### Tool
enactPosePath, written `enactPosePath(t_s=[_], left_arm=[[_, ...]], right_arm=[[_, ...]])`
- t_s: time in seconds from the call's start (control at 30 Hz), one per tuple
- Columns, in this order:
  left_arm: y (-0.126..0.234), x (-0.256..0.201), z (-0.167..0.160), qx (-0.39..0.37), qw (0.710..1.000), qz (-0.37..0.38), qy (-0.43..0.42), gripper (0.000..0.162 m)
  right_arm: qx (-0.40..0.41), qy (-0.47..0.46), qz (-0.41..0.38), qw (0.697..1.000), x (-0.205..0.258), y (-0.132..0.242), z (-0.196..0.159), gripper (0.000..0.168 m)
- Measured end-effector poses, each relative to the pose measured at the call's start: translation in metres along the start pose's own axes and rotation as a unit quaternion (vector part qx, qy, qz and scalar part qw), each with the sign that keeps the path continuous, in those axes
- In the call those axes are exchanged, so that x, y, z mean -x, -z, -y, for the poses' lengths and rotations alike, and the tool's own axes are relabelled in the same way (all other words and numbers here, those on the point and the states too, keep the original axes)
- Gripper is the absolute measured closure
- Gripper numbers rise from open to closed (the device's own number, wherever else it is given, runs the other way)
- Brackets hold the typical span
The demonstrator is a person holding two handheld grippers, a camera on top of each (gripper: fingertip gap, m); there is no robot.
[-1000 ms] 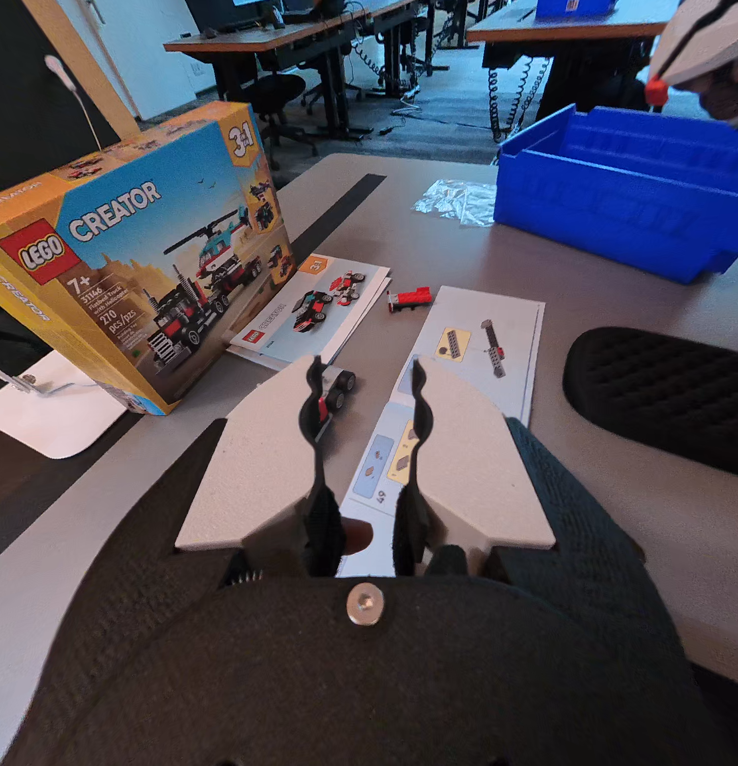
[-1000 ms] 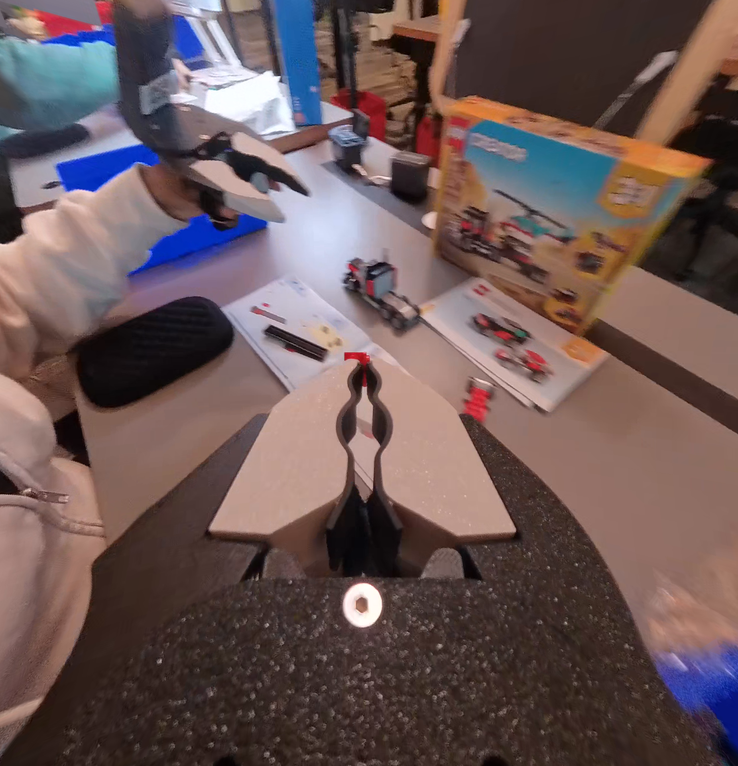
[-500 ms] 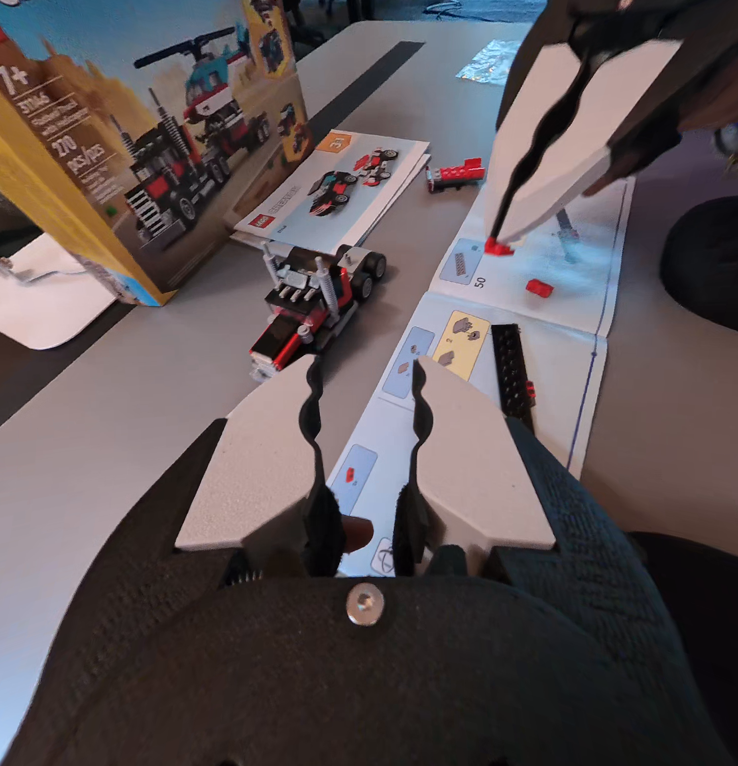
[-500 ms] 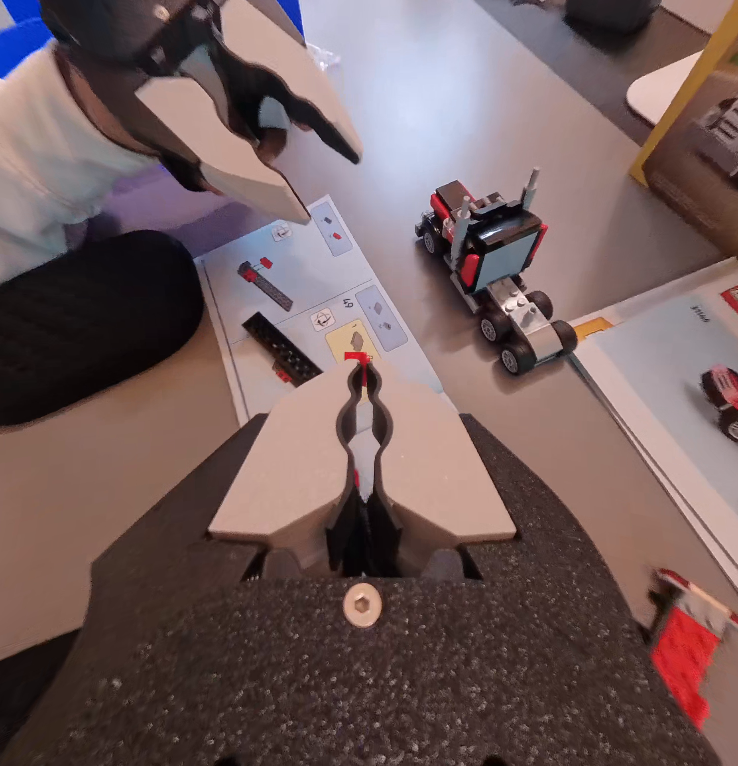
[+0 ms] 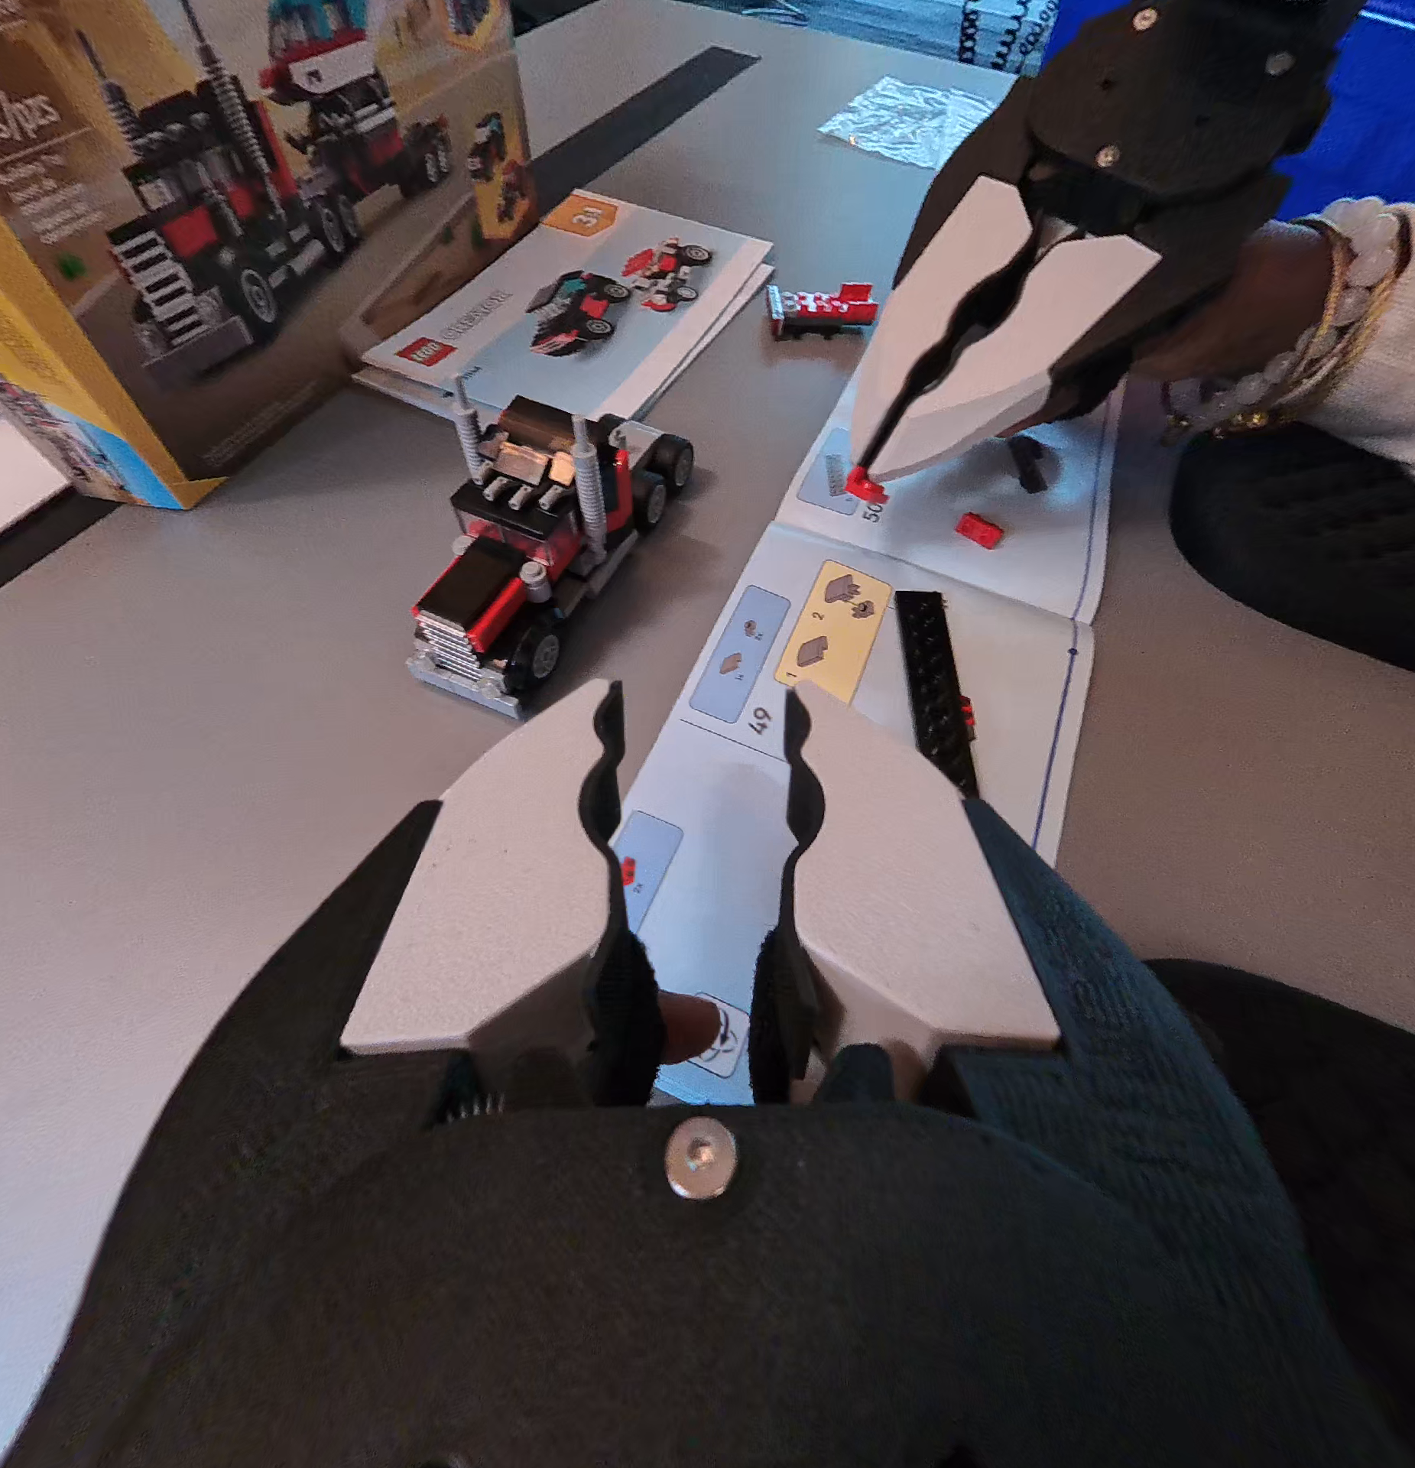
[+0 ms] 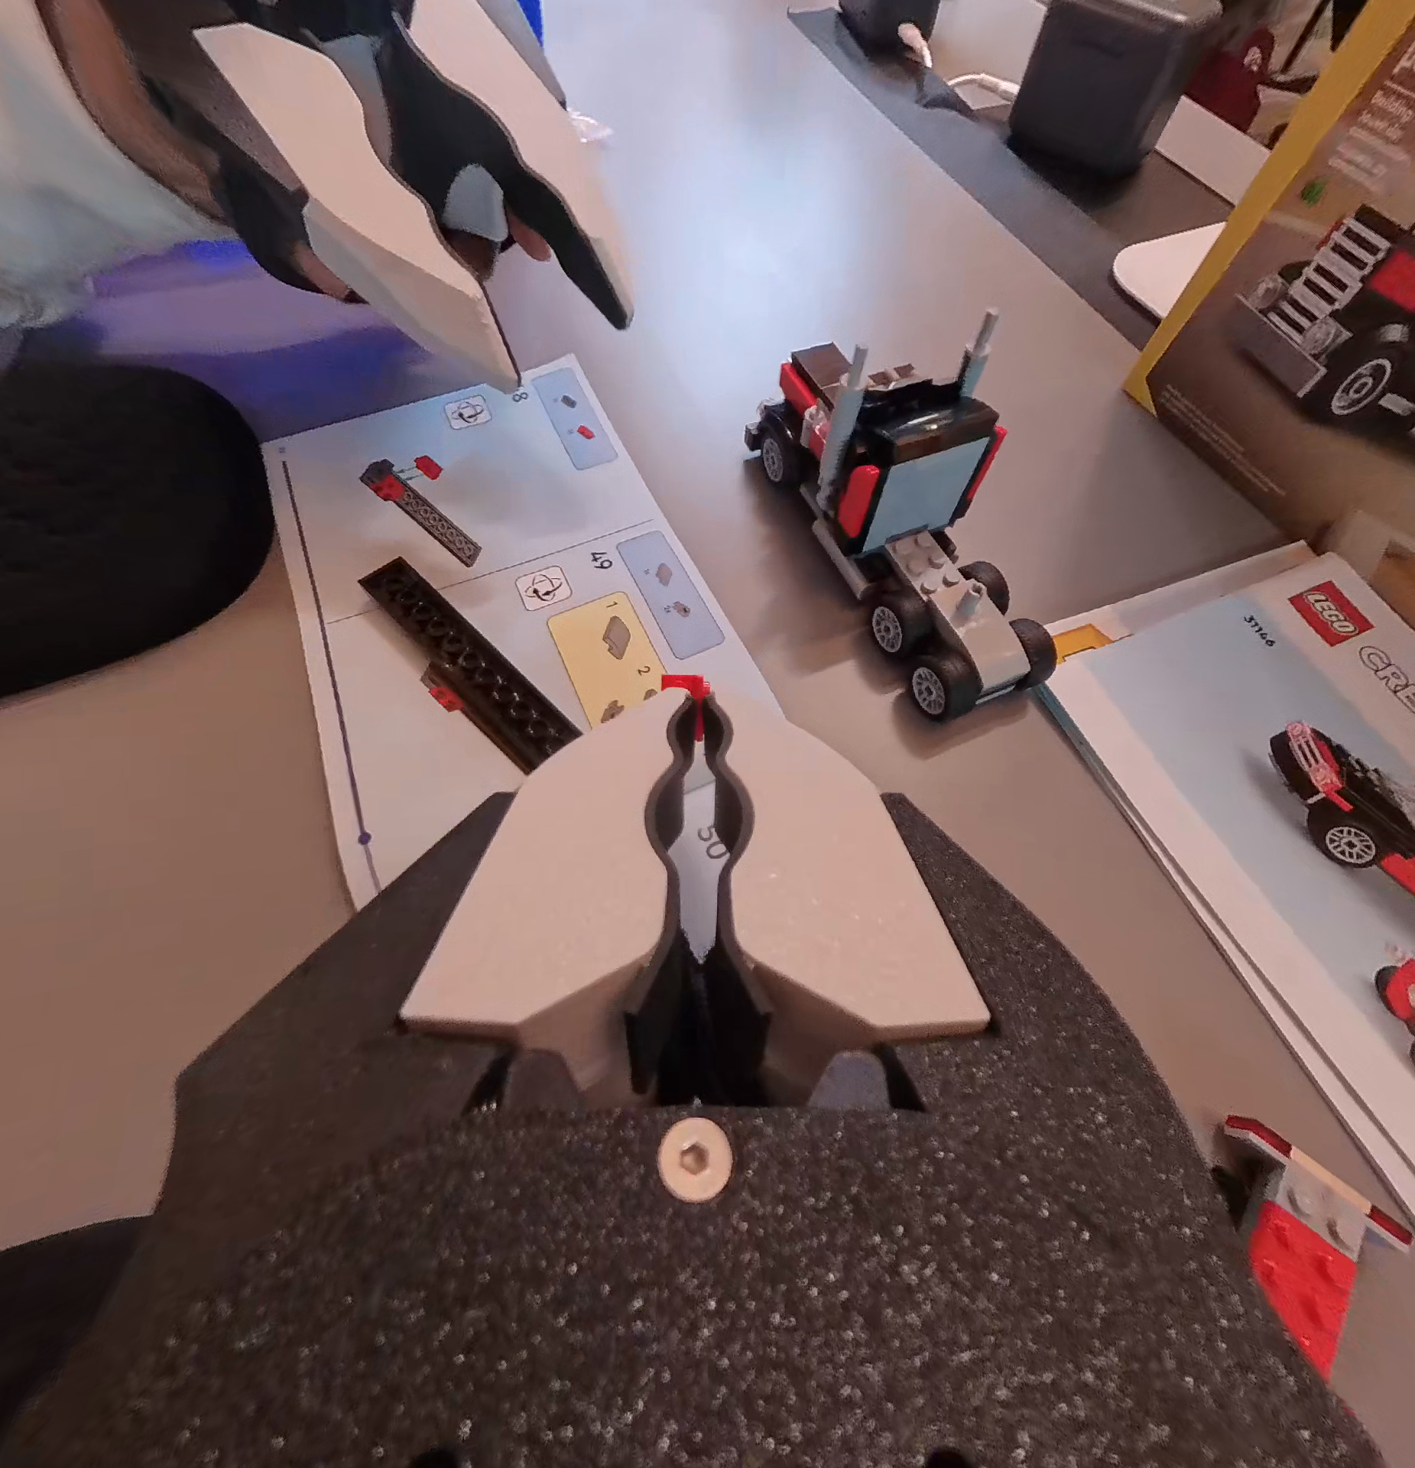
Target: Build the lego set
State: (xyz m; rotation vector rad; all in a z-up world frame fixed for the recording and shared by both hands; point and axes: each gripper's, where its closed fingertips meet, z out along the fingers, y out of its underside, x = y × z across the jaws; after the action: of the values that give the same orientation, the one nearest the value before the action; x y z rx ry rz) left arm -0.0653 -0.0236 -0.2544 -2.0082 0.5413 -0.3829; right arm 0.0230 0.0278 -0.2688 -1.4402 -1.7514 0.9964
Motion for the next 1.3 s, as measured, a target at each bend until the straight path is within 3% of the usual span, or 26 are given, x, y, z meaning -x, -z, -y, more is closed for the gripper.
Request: enactPosePath(t_s=[0.2,0.4,0.6,0.7,0.83,1.0,1.07,1.13,1.2,1.27,1.3], left_arm=[[-0.001,-0.013,-0.002,0.006,0.999,-0.042,0.011,0.126],[-0.012,-0.056,0.038,-0.100,0.975,-0.160,0.115,0.127],[-0.020,-0.071,0.050,-0.142,0.956,-0.200,0.161,0.138],[-0.011,-0.082,0.061,-0.176,0.918,-0.282,0.216,0.136],[0.017,-0.101,0.084,-0.228,0.806,-0.450,0.309,0.134],[0.022,-0.109,0.087,-0.226,0.783,-0.486,0.315,0.144],[0.024,-0.111,0.087,-0.226,0.787,-0.486,0.304,0.145],[0.024,-0.111,0.084,-0.217,0.813,-0.466,0.275,0.145],[0.019,-0.107,0.071,-0.175,0.869,-0.410,0.215,0.145],[0.004,-0.091,0.040,-0.074,0.949,-0.289,0.102,0.145],[0.000,-0.079,0.021,-0.014,0.975,-0.221,0.029,0.145]], right_arm=[[-0.025,0.017,0.037,0.999,0.016,-0.005,0.010,0.167],[-0.129,0.083,0.010,0.988,0.027,0.009,0.048,0.167],[-0.180,0.179,-0.034,0.967,0.039,0.016,0.068,0.167],[-0.248,0.178,0.010,0.952,0.058,0.024,0.084,0.167],[-0.317,0.196,0.015,0.928,0.072,0.035,0.103,0.167],[-0.336,0.248,-0.010,0.908,0.081,0.040,0.108,0.167],[-0.340,0.257,-0.008,0.904,0.084,0.041,0.109,0.167],[-0.334,0.265,0.003,0.904,0.086,0.040,0.106,0.165],[-0.326,0.256,0.032,0.910,0.088,0.040,0.102,0.159],[-0.300,0.233,0.081,0.922,0.089,0.037,0.093,0.154],[-0.281,0.215,0.099,0.930,0.088,0.034,0.089,0.149]])
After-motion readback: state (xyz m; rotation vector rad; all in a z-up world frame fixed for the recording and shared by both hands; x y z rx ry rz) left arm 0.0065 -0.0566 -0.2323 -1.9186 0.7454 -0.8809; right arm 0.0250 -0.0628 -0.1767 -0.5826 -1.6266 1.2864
